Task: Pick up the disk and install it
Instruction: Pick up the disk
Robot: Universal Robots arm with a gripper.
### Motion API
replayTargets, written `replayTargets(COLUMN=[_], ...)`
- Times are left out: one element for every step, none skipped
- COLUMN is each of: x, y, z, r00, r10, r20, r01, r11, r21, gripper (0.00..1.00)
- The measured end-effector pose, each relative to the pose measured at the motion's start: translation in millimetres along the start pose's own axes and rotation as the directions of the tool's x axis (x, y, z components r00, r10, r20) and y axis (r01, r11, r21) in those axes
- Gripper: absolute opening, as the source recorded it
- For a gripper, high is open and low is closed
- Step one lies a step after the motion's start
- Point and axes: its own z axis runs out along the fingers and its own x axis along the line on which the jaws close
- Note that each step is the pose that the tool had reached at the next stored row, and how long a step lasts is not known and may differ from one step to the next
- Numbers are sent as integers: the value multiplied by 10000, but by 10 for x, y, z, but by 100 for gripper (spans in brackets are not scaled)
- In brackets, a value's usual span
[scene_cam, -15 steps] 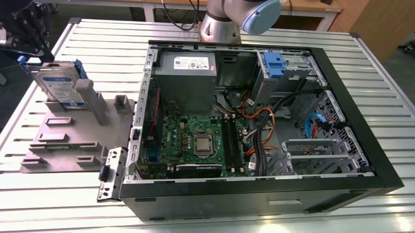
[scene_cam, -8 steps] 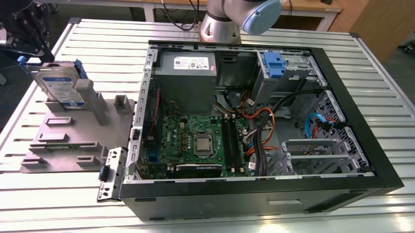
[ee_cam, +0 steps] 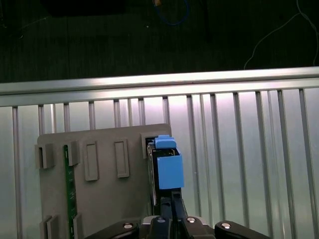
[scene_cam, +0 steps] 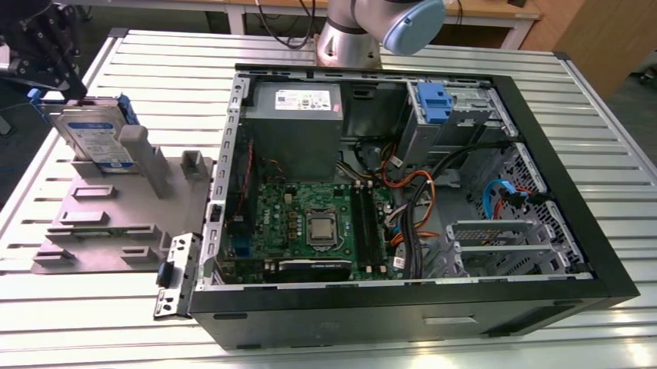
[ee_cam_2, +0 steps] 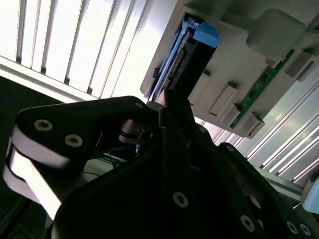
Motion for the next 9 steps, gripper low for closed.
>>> replayTargets(x=[0,0,0,0,0,0,0,0,0], y=[0,0,0,0,0,-1,-1,-1,-1], z=[0,0,0,0,0,0,0,0,0], r00=[10000,10000,10000,10000,10000,10000,10000,10000,10000], r10=[0,0,0,-1,0,0,0,0,0], r20=[1,1,1,1,1,0,1,1,0], r01=[0,0,0,1,0,0,0,0,0], r11=[10000,10000,10000,10000,10000,10000,10000,10000,10000], r21=[1,0,1,1,1,1,1,0,1], gripper=[17,24,29,29,35,35,41,47,53])
